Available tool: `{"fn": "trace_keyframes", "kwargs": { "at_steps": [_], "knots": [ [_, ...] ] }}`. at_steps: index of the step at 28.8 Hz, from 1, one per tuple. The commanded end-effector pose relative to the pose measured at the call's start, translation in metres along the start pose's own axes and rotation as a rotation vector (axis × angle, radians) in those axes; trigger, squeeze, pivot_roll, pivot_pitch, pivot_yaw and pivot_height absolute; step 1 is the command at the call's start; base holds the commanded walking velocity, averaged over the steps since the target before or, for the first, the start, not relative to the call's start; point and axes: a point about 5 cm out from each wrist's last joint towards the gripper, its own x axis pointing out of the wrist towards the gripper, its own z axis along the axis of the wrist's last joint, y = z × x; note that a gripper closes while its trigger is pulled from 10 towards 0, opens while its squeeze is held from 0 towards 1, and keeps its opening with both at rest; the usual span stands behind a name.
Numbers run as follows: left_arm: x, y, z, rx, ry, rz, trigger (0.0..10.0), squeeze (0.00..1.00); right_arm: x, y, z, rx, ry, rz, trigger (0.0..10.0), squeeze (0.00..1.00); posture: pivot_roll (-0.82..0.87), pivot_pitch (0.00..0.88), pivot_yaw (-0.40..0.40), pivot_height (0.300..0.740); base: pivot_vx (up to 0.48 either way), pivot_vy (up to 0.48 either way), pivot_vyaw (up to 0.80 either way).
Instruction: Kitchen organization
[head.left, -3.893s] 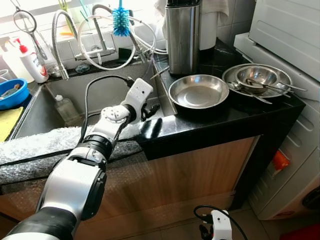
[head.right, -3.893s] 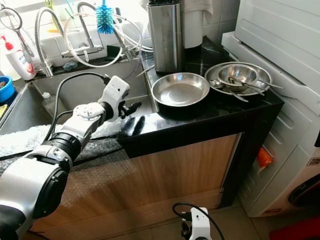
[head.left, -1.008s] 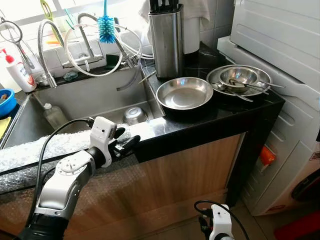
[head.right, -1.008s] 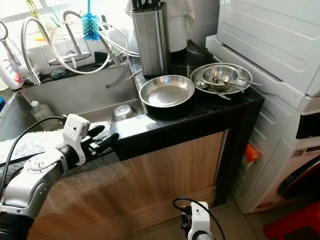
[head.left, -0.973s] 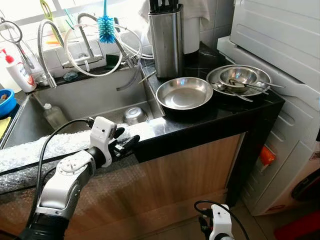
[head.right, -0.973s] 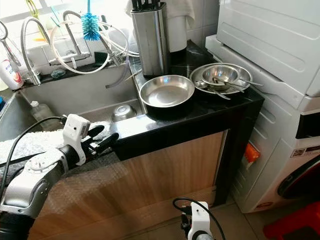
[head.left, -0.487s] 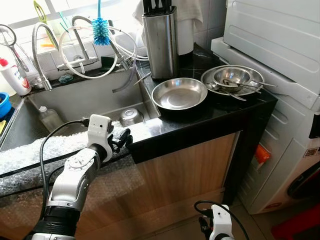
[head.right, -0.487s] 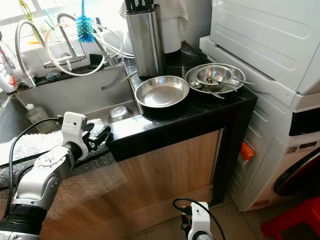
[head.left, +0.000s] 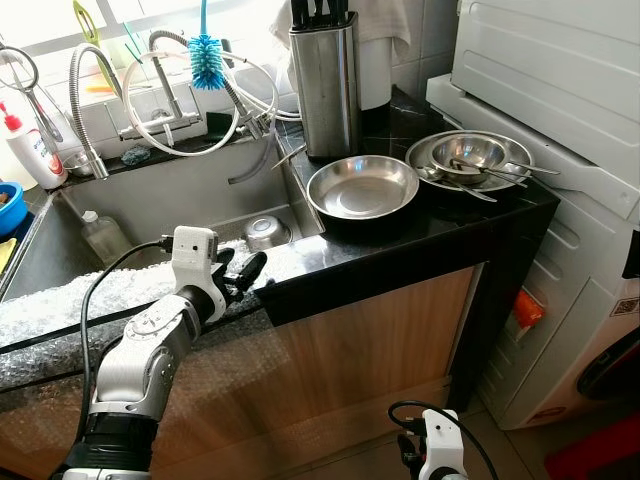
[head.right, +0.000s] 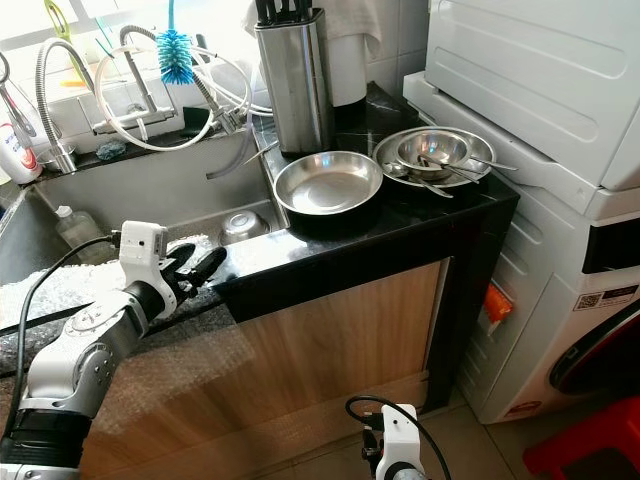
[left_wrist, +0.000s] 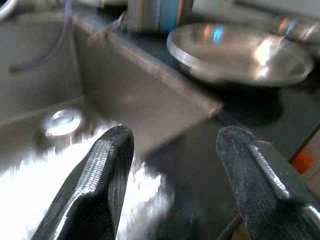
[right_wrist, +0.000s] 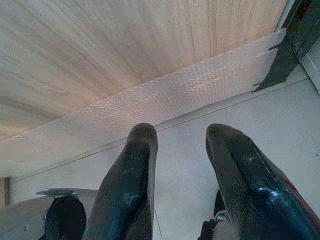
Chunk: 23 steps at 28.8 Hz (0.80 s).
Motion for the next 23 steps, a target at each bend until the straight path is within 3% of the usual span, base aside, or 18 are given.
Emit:
{"fn": "trace_keyframes", "kwargs": {
  "at_steps": [1, 6, 9, 14, 17, 20, 23],
  "knots": [
    [-0.004, 0.004, 0.017, 0.014, -0.052, -0.022, 10.0, 0.00, 0.001, 0.005, 0.002, 0.010, -0.001, 0.016, 10.0, 0.00, 0.00, 0.000, 0.147, 0.740, 0.000, 0.000, 0.00],
    [-0.004, 0.009, 0.029, -0.044, -0.138, 0.011, 10.0, 0.00, 0.002, 0.005, 0.003, 0.009, -0.003, 0.018, 10.0, 0.00, 0.00, 0.000, 0.144, 0.740, 0.000, 0.000, 0.00],
    [0.000, 0.016, 0.032, -0.006, -0.185, 0.139, 10.0, 0.00, 0.002, 0.005, 0.003, 0.005, -0.003, 0.018, 10.0, 0.00, 0.00, 0.000, 0.142, 0.740, 0.000, 0.000, 0.00],
    [0.003, 0.021, 0.023, 0.046, -0.168, 0.274, 10.0, 0.00, 0.002, 0.005, 0.003, 0.004, -0.005, 0.018, 10.0, 0.00, 0.00, 0.000, 0.143, 0.740, 0.000, 0.000, 0.00],
    [0.003, 0.021, 0.021, 0.046, -0.165, 0.284, 10.0, 0.00, 0.002, 0.005, 0.004, 0.005, -0.006, 0.018, 10.0, 0.00, 0.00, 0.000, 0.143, 0.740, 0.000, 0.000, 0.00],
    [0.001, 0.030, 0.007, 0.085, -0.145, 0.432, 10.0, 0.00, 0.002, 0.006, 0.004, 0.003, -0.011, 0.021, 10.0, 0.00, 0.00, 0.000, 0.146, 0.740, 0.000, 0.000, 0.00],
    [0.000, 0.031, 0.001, 0.104, -0.141, 0.458, 10.0, 0.00, 0.002, 0.006, 0.004, 0.003, -0.011, 0.019, 10.0, 0.00, 0.00, 0.000, 0.145, 0.740, 0.000, 0.000, 0.00]
  ]
}}
